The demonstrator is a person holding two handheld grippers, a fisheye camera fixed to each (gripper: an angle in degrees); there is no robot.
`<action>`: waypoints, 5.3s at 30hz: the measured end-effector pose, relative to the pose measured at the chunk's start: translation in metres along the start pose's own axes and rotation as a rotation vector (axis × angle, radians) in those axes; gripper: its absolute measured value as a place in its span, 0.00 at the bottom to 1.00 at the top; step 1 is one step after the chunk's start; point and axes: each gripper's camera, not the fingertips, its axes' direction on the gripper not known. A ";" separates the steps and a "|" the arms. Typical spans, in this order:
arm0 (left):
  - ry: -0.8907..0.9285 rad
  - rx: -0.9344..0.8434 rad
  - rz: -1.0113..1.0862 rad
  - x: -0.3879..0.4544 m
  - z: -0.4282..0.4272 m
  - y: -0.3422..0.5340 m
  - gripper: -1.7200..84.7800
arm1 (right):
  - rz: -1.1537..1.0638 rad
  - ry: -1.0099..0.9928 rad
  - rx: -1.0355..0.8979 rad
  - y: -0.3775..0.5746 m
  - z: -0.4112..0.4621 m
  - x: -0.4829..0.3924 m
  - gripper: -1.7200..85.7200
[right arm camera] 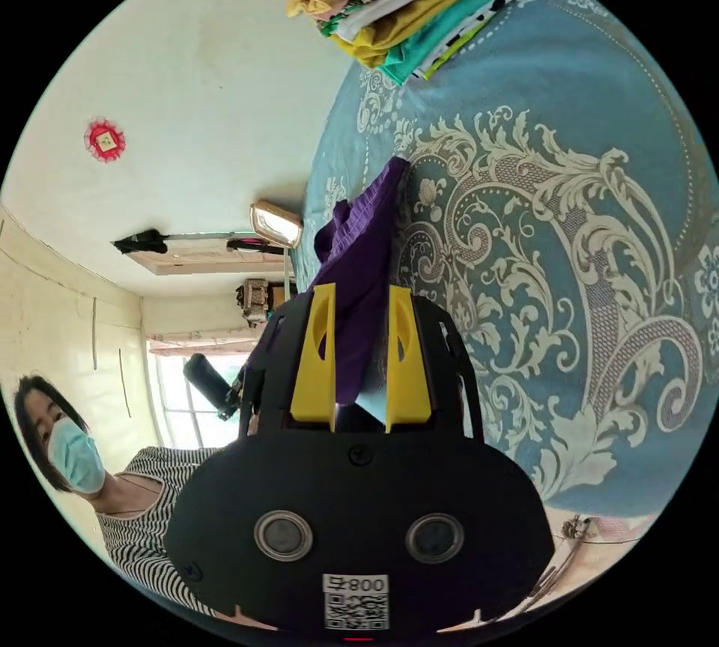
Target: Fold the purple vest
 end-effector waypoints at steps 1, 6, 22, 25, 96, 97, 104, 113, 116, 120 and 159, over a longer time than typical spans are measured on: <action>0.003 -0.007 0.007 0.000 0.003 0.002 0.03 | 0.008 -0.012 0.009 -0.005 0.003 0.003 0.14; 0.019 -0.039 0.032 -0.005 0.017 0.008 0.03 | 0.091 0.003 0.020 -0.047 0.029 0.040 0.14; 0.139 0.135 -0.089 -0.106 -0.059 0.052 0.03 | -0.030 0.032 0.036 -0.068 0.120 0.049 0.03; 0.168 0.277 -0.211 -0.149 -0.111 0.088 0.03 | -0.149 0.019 0.025 -0.063 0.160 0.012 0.04; 0.235 0.026 -0.559 -0.355 -0.198 0.255 0.04 | -0.507 0.580 -0.385 0.095 0.485 0.197 0.02; 0.232 0.037 -0.535 -0.350 -0.196 0.249 0.04 | -0.487 0.570 -0.374 0.092 0.478 0.201 0.02; 0.147 -0.025 -0.480 -0.332 -0.167 0.226 0.07 | -0.252 0.346 -0.355 0.055 0.429 0.246 0.03; 0.120 -0.023 -0.453 -0.305 -0.152 0.218 0.04 | -0.196 0.208 -0.414 0.030 0.401 0.247 0.04; 0.132 -0.031 -0.435 -0.299 -0.145 0.215 0.03 | -0.192 0.207 -0.419 0.022 0.387 0.245 0.05; 0.143 -0.037 -0.415 -0.292 -0.140 0.214 0.03 | -0.142 0.141 -0.398 0.014 0.355 0.254 0.07; 0.119 -0.019 -0.491 -0.293 -0.155 0.230 0.02 | -0.048 0.035 -0.437 0.028 0.275 0.254 0.14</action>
